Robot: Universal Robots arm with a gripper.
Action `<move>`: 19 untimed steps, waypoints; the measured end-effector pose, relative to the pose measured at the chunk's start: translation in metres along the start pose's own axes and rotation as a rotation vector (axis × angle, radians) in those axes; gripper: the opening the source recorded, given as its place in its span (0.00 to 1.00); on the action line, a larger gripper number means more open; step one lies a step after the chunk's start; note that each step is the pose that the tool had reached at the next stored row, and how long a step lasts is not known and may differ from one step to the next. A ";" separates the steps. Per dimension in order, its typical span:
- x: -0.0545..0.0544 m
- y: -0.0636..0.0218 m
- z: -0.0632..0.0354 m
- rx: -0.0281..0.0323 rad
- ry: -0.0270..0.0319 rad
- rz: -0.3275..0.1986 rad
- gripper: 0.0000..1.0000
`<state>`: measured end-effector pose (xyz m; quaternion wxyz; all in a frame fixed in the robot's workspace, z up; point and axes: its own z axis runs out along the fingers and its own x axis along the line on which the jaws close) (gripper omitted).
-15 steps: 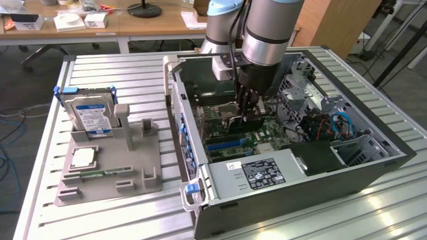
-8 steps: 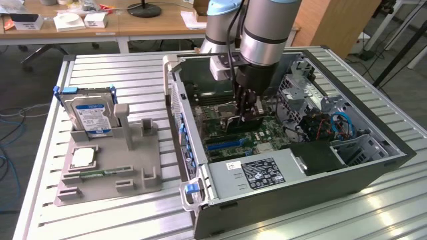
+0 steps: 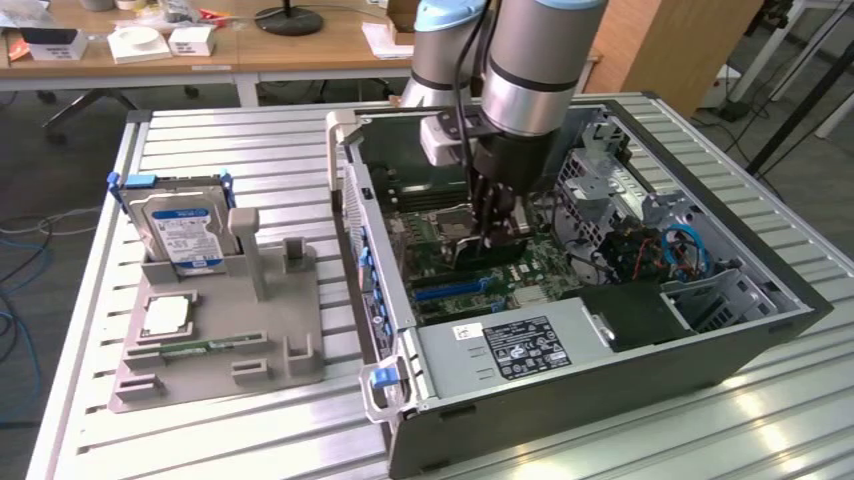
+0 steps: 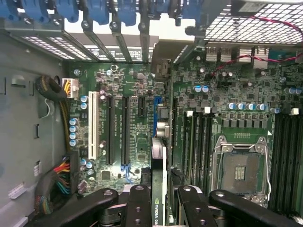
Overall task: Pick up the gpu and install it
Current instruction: 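Insert the gpu into the slot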
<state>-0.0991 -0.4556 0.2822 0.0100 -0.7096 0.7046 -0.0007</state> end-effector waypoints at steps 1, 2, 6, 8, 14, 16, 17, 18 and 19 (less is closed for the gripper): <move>0.000 0.0001 0.0000 -0.0001 0.0000 0.000 0.27; 0.000 0.0001 0.0000 -0.0001 0.0001 0.000 0.27; 0.000 0.0041 -0.0001 0.0000 0.0000 0.000 0.27; 0.000 0.0041 -0.0001 0.0000 0.0000 0.000 0.27; 0.002 0.0046 -0.0001 0.0000 0.0000 0.000 0.27; 0.002 0.0058 -0.0001 0.0000 0.0001 0.000 0.27; 0.002 0.0066 -0.0002 0.0000 0.0001 0.000 0.27; 0.002 0.0073 -0.0001 0.0000 0.0000 0.000 0.27; 0.002 0.0076 -0.0001 0.0000 0.0000 0.000 0.27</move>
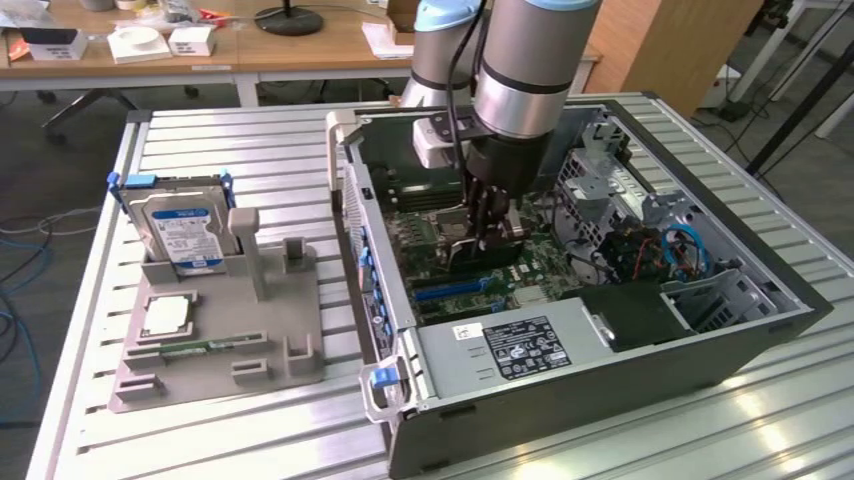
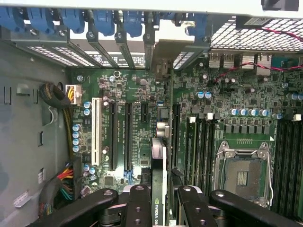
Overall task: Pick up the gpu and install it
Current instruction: 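Insert the gpu into the slot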
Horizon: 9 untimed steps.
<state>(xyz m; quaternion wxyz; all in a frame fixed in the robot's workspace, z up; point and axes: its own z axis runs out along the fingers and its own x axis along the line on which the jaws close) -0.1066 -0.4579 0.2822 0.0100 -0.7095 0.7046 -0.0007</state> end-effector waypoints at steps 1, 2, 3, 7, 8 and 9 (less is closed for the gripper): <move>0.000 0.0001 0.0000 0.0000 0.0000 0.000 0.27; 0.000 0.0003 0.0000 0.0000 0.0000 0.000 0.27; 0.000 0.0005 0.0000 0.0000 0.0000 0.000 0.27; 0.000 0.0013 -0.0001 -0.0001 0.0001 0.000 0.27; 0.000 0.0014 0.0000 -0.0001 0.0001 0.000 0.27; 0.000 0.0014 0.0000 -0.0001 0.0001 0.000 0.27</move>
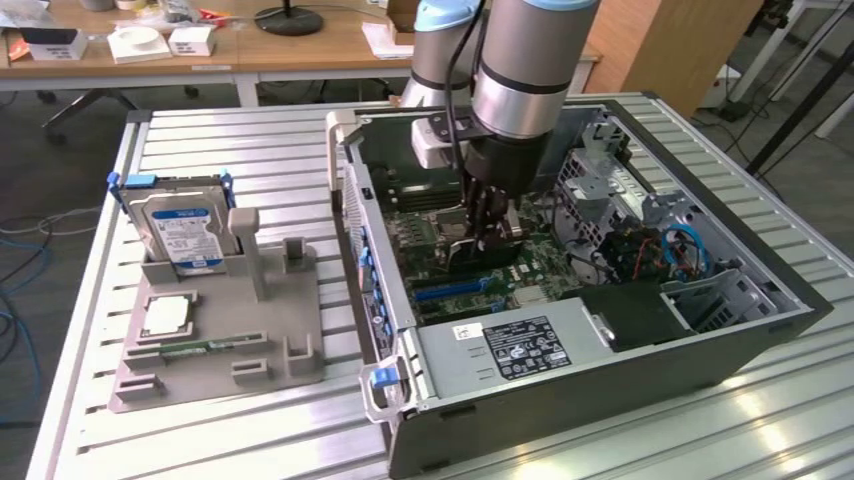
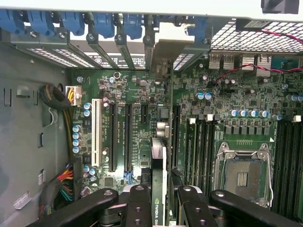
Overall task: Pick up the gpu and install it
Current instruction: 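Insert the gpu into the slot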
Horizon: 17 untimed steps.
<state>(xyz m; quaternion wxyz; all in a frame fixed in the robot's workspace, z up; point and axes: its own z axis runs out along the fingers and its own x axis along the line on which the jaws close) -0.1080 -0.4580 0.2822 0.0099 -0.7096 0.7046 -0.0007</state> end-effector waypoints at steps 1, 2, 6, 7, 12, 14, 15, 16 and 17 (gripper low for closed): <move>0.000 0.0002 0.0000 0.0000 0.0000 0.000 0.27; 0.000 0.0005 0.0001 0.0001 -0.0001 0.000 0.27; 0.000 0.0011 0.0001 0.0000 0.0000 0.000 0.27; 0.000 0.0012 0.0004 0.0000 -0.0001 0.000 0.27; 0.000 0.0016 0.0032 -0.0014 -0.0001 0.000 0.27; 0.000 0.0017 0.0046 -0.0022 0.0000 0.000 0.27; 0.000 0.0018 0.0053 -0.0025 -0.0001 0.000 0.27; 0.000 0.0018 0.0060 -0.0029 -0.0001 0.000 0.27; 0.000 0.0019 0.0066 -0.0031 -0.0001 0.000 0.27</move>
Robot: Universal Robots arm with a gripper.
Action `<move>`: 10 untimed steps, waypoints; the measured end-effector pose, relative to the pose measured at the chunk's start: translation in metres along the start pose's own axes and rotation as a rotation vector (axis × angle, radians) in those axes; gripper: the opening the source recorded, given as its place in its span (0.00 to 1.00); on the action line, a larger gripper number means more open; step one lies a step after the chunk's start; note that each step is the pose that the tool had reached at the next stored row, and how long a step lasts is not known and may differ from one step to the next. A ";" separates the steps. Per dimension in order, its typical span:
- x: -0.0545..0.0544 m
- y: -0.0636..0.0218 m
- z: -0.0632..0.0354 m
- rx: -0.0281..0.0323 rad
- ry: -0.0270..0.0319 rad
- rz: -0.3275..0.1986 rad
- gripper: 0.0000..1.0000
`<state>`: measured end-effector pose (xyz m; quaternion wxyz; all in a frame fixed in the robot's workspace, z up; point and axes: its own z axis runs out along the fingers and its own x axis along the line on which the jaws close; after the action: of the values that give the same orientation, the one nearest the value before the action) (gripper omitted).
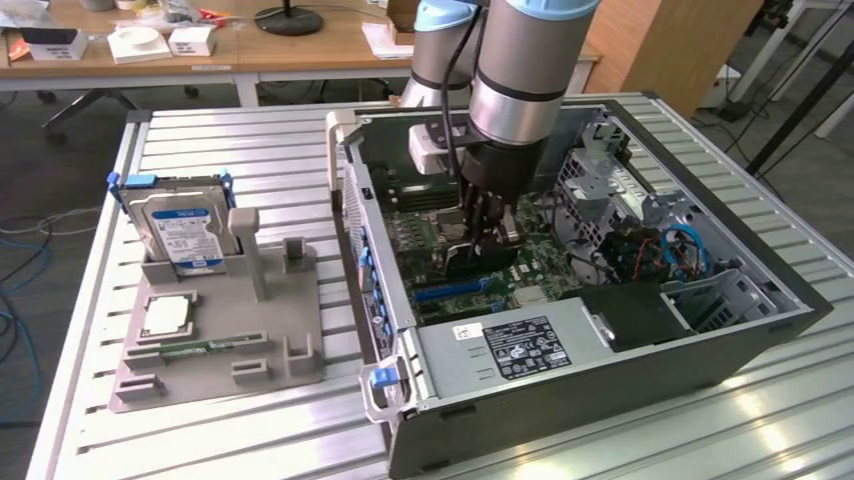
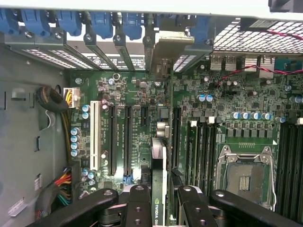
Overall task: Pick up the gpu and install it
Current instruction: 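Insert the gpu into the slot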
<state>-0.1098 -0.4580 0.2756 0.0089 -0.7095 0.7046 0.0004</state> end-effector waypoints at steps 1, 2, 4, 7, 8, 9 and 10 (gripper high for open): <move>0.000 0.0000 0.0004 -0.0004 0.0001 0.000 0.27; 0.000 0.0000 0.0004 -0.0005 0.0002 0.000 0.27; 0.000 0.0000 0.0004 -0.0005 0.0002 0.000 0.27; 0.000 0.0000 0.0012 -0.0002 -0.0003 0.000 0.27; 0.000 0.0000 0.0016 -0.0002 -0.0003 0.000 0.27; 0.000 0.0001 0.0018 -0.0005 0.0001 0.000 0.27; 0.000 0.0001 0.0020 -0.0005 0.0002 0.000 0.27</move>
<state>-0.1098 -0.4580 0.2735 0.0086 -0.7095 0.7046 0.0005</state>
